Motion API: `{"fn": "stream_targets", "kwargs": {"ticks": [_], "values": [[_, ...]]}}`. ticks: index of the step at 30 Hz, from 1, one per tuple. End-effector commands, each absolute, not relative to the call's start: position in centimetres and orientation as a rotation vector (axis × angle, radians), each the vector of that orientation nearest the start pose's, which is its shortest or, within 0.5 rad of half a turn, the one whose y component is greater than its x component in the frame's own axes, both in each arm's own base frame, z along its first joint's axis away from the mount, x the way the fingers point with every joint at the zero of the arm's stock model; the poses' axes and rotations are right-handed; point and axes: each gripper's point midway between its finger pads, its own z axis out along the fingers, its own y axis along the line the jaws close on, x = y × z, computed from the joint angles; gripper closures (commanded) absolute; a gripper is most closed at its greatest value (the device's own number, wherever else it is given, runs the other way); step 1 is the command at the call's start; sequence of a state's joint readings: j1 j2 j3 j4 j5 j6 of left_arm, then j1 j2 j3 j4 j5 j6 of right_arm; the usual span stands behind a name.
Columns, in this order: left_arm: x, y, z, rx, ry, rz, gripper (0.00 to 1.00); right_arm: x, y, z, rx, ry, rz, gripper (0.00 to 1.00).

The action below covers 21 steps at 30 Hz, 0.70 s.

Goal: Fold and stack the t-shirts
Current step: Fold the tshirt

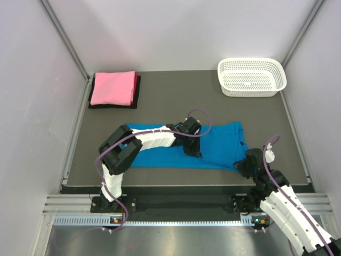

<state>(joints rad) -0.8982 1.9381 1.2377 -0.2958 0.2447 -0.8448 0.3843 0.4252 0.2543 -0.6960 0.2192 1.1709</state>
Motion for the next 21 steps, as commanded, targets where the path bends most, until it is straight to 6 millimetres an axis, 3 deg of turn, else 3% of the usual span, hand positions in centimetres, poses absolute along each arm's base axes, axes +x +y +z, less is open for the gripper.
{"fn": "stream_targets", "kwargs": {"ticks": [1, 8, 11, 12, 14, 18, 21], "values": [[22.3, -38.7, 3.8, 0.156, 2.826, -0.810, 1.00, 16.9, 6.5, 4.1, 1.020, 2.212, 0.433, 1.00], [22.2, -38.4, 3.5, 0.157, 2.839, -0.783, 1.00, 16.4, 6.6, 3.6, 1.042, 2.217, 0.446, 1.00], [22.1, -38.2, 3.7, 0.161, 2.841, -0.771, 0.87, 16.3, 6.7, 3.4, 1.043, 2.218, 0.452, 1.00], [22.5, -38.1, 4.0, 0.167, 2.825, -0.756, 0.78, 16.3, 6.7, 3.5, 1.040, 2.215, 0.457, 1.00], [22.7, -37.7, 5.0, 0.174, 2.809, -0.722, 0.74, 16.6, 6.9, 3.7, 1.032, 2.213, 0.467, 1.00], [24.8, -37.9, 7.8, 0.204, 2.724, -0.670, 0.73, 16.9, 7.0, 4.0, 1.015, 2.219, 0.457, 1.00], [25.4, -39.5, 9.5, 0.257, 2.662, -0.757, 0.73, 17.3, 7.0, 4.5, 1.002, 2.210, 0.454, 1.00]]}}
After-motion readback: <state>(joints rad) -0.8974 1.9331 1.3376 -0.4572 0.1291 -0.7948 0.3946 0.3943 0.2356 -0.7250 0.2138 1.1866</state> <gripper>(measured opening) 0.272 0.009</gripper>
